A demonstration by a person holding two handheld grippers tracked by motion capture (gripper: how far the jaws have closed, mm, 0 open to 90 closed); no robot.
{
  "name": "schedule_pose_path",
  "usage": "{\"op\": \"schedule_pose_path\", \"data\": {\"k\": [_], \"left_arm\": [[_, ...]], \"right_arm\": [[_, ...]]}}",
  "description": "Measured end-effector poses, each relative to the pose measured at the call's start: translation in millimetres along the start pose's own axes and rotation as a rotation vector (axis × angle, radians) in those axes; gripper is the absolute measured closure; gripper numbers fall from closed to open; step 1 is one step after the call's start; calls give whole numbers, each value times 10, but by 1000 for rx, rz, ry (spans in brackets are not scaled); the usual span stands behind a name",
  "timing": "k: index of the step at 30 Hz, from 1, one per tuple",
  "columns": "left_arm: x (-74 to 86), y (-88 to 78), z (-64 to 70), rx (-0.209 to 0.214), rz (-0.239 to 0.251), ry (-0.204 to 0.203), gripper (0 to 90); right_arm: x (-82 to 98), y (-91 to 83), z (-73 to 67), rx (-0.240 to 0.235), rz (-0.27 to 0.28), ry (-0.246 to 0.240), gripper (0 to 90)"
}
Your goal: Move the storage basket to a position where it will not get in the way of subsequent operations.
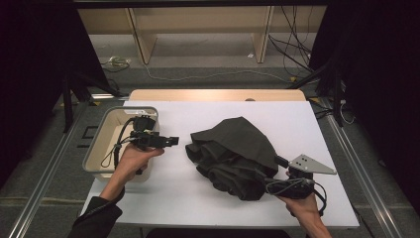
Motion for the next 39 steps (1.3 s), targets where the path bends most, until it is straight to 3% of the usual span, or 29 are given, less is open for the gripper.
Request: {"op": "schedule_pose_path", "data": {"k": [11, 16, 28, 39], "left_arm": [[153, 129, 284, 51, -31, 47, 154], [257, 177, 443, 112, -28, 47, 154], [500, 298, 764, 143, -67, 139, 153], [672, 378, 975, 154, -80, 168, 151]], "right_arm": [[5, -6, 5, -2, -4, -1, 159], [13, 12, -13, -5, -11, -10, 159], [27, 24, -31, -5, -29, -14, 159], [47, 46, -33, -6, -47, -12, 159]]}}
Point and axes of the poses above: each handheld gripper's, and its own axes: y roughly forward along the jaws, x roughly out of its underside, z roughly to its right, the point moved 7 cm from there along y, roughly forward along the jaws, and after that the axes turned 1 degree about -y, right-handed, at the moved point
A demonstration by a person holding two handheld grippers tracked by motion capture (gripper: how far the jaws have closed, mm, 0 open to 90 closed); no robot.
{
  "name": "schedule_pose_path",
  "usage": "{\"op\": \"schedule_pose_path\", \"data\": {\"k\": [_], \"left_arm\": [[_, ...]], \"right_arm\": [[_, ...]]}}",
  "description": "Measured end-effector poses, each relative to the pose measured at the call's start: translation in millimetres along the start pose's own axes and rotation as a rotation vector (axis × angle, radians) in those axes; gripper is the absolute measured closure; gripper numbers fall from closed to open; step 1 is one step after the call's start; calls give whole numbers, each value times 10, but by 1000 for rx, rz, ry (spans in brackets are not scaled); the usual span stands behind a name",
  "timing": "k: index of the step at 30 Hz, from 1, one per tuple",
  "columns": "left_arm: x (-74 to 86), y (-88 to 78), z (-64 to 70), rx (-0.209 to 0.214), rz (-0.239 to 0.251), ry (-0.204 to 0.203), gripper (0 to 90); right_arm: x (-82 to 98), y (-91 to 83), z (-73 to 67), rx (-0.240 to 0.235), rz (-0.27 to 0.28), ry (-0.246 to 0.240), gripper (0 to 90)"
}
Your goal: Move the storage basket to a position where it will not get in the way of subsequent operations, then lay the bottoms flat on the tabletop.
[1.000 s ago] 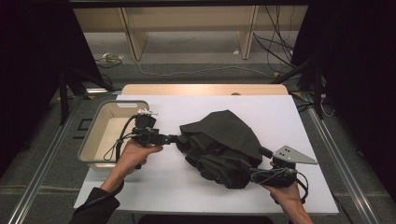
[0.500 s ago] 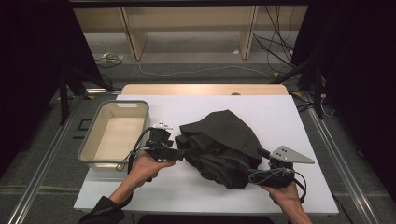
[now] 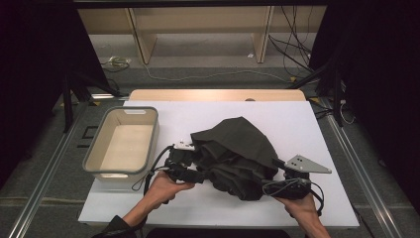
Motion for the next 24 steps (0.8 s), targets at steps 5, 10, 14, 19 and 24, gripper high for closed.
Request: {"op": "schedule_pose_path", "data": {"k": [5, 10, 14, 19, 24], "left_arm": [[17, 29, 99, 7, 3, 18, 151], [32, 60, 171, 11, -4, 42, 151], [58, 76, 206, 15, -11, 50, 151], [92, 112, 262, 33, -24, 65, 153], [136, 178, 352, 51, -38, 97, 177]], "right_arm": [[4, 16, -6, 2, -6, 0, 159], [1, 19, -16, -4, -15, 0, 159], [-31, 67, -8, -10, -23, -2, 156], [-82, 192, -10, -27, -67, -26, 151], [-79, 326, -21, -57, -128, -43, 152]]}}
Point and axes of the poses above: each handheld gripper's, and its own axes: y roughly forward along the jaws, x roughly out of its underside, z roughly to its right, the point moved 7 cm from there along y, roughly forward along the jaws, and after that the axes turned 1 degree about -y, right-handed, at the moved point
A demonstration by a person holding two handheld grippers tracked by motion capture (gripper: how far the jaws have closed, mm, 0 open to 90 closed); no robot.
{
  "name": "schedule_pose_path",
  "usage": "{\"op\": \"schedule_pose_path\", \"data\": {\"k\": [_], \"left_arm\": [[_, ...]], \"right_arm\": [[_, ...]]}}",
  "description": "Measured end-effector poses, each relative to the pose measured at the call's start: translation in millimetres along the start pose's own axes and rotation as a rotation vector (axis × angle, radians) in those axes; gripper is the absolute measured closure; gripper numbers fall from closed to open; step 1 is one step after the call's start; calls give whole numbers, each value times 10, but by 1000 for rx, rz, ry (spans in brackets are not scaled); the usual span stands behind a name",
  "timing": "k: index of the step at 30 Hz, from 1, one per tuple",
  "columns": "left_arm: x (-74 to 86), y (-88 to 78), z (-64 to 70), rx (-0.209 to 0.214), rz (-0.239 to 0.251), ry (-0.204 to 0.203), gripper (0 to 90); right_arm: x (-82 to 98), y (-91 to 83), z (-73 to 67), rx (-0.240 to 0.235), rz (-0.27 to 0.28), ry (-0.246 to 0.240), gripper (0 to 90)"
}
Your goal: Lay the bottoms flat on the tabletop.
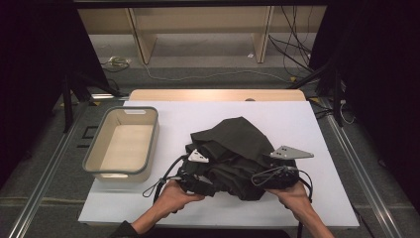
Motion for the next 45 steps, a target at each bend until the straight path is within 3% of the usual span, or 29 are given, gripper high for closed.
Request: {"op": "schedule_pose_path", "data": {"k": [3, 5, 9, 11, 13, 15, 19, 23, 28, 31, 35, 39, 41, 45], "left_arm": [[-15, 55, 57, 12, 0, 28, 256], [-30, 95, 74, -7, 1, 40, 322], [-52, 128, 77, -3, 12, 52, 518], [-56, 124, 64, -1, 19, 54, 614], [-64, 105, 48, 3, 32, 44, 694], [-81, 79, 31, 5, 45, 39, 755], [-88, 46, 23, 5, 50, 49, 803], [-98, 5, -10, -7, 48, 72, 811], [-135, -102, -110, -30, 67, 72, 819], [-149, -175, -217, -54, 76, 61, 821], [-167, -268, -375, -88, 95, 38, 822], [-130, -246, -506, -101, 86, 11, 820], [-90, -210, -540, -84, 76, -27, 811], [-84, -237, -500, -67, 70, 3, 712]], "right_arm": [[2, 76, -4, 0, -35, -15, 152], [0, 120, -13, -2, -52, -23, 154], [24, 217, -12, 23, -118, -53, 228], [29, 249, -1, 34, -137, -63, 356], [2, 248, 27, 42, -135, -57, 567], [-49, 215, 58, 22, -141, -56, 697], [-197, 71, 228, 76, -107, -66, 814], [-272, -53, 391, 129, -67, -58, 820], [-297, -310, 743, 223, -18, 12, 826], [-224, -432, 945, 275, -10, 47, 828], [-43, -481, 1137, 310, -40, 86, 828], [93, -422, 1184, 298, -91, 101, 825], [155, -348, 1147, 279, -112, 105, 820], [206, -253, 1022, 235, -158, 69, 732]]}}
Point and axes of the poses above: each handheld gripper's, and its own axes: y roughly forward along the jaws, x roughly out of its underside, z roughly to its right, the point moved 7 cm from there along y, roughly forward along the jaws, and after that the axes turned 1 degree about -y, right-handed, at the moved point
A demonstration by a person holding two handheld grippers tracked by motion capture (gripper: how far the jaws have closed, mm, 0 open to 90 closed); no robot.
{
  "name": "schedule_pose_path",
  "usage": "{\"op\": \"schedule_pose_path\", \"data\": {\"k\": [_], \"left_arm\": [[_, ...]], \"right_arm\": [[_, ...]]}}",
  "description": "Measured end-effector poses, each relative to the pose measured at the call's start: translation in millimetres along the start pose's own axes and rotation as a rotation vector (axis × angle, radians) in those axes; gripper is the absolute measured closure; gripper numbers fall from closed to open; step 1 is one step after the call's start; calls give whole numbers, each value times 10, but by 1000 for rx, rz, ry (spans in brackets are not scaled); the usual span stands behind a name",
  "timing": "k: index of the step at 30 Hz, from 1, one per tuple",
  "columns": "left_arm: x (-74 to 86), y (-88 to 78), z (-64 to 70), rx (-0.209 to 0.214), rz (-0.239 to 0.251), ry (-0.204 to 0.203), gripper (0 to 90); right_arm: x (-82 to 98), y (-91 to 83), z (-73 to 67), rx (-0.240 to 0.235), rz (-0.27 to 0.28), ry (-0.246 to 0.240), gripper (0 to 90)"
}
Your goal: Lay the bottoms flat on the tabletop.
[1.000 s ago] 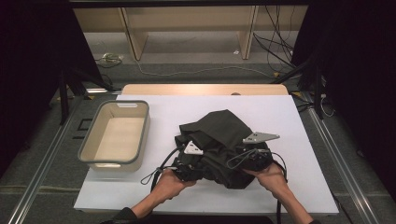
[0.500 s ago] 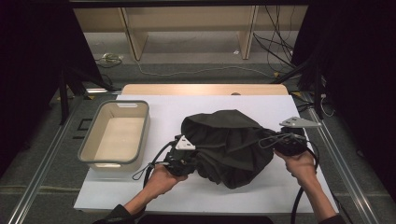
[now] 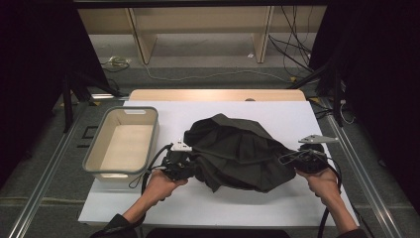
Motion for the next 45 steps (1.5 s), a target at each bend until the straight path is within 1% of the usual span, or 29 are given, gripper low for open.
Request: {"op": "schedule_pose_path", "data": {"k": [1, 2, 4, 5, 7, 10, 11, 12, 13, 14, 15, 16, 19, 20, 24, 29, 31, 33, 34, 35, 36, 37, 38, 39, 40, 41, 42, 43, 45], "left_arm": [[0, -6, 4, 3, -6, 5, 677], [5, -16, 3, 6, -15, 5, 633], [16, -36, 2, 7, -32, 5, 534], [24, -51, -2, 5, -41, 13, 497], [25, -86, -7, -4, -35, 8, 448], [3, -145, 6, 1, -20, 11, 381], [-6, -163, 21, 7, -12, 7, 362], [-18, -181, 40, 23, -2, 2, 345], [-31, -197, 57, 31, 6, -2, 334], [-43, -210, 75, 29, 11, -1, 325], [-53, -217, 87, 22, 10, 12, 314], [-64, -216, 105, 21, 13, 14, 304], [-94, -182, 131, 17, 18, 1, 281], [-104, -164, 136, 18, 18, -4, 274], [-136, -72, 119, -5, 8, -25, 252], [-192, 16, 128, 7, 10, -37, 244], [-177, 82, 137, 21, 6, -42, 286], [-142, 142, 146, 34, -2, -41, 382], [-126, 158, 151, 37, -5, -34, 451], [-114, 167, 158, 35, -5, -29, 513], [-107, 166, 163, 36, -3, -25, 556], [-101, 166, 170, 37, -2, -23, 605], [-93, 171, 175, 35, 0, -16, 653], [-78, 178, 185, 33, -3, -5, 692], [-60, 184, 194, 32, -12, 12, 719], [-46, 191, 210, 30, -13, 19, 748], [-37, 193, 224, 31, -15, 29, 765], [-30, 187, 236, 32, -18, 40, 778], [-24, 175, 255, 35, -17, 47, 790]], "right_arm": [[-9, -9, -19, -6, 3, -3, 669], [-25, -28, -36, -19, 11, -2, 577], [-76, -89, -70, -36, 30, -1, 465], [-108, -127, -96, -48, 40, -3, 424], [-192, -199, -164, -61, 75, -7, 356], [-341, -272, -326, -90, 116, -31, 296], [-383, -280, -390, -100, 123, -41, 279], [-418, -278, -452, -110, 127, -57, 268], [-446, -272, -515, -119, 127, -68, 262], [-469, -256, -578, -131, 126, -79, 258], [-490, -232, -635, -141, 124, -90, 253], [-507, -203, -689, -150, 119, -94, 248], [-558, -102, -833, -173, 107, -122, 236], [-575, -70, -876, -180, 103, -131, 235], [-632, 53, -1039, -216, 90, -157, 228], [-653, 218, -1216, -256, 56, -183, 206], [-646, 274, -1285, -259, 39, -210, 200], [-627, 340, -1344, -260, 16, -230, 197], [-616, 377, -1363, -257, 5, -238, 198], [-603, 416, -1372, -248, -7, -246, 208], [-588, 456, -1371, -232, -22, -253, 228], [-570, 497, -1359, -211, -37, -258, 268], [-555, 535, -1337, -186, -48, -264, 346], [-544, 560, -1317, -159, -54, -266, 444], [-542, 570, -1294, -130, -49, -271, 553], [-546, 567, -1276, -116, -41, -279, 657], [-552, 555, -1265, -111, -37, -281, 749], [-562, 534, -1247, -105, -31, -284, 807], [-594, 477, -1192, -81, -12, -283, 846]]}}
Point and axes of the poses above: each handheld gripper's, and its own axes: y roughly forward along the jaws, x roughly out of its underside, z roughly to its right, the point moved 7 cm from there along y, roughly forward along the jaws, and after that the axes turned 1 degree about -y, right-handed, at the moved point
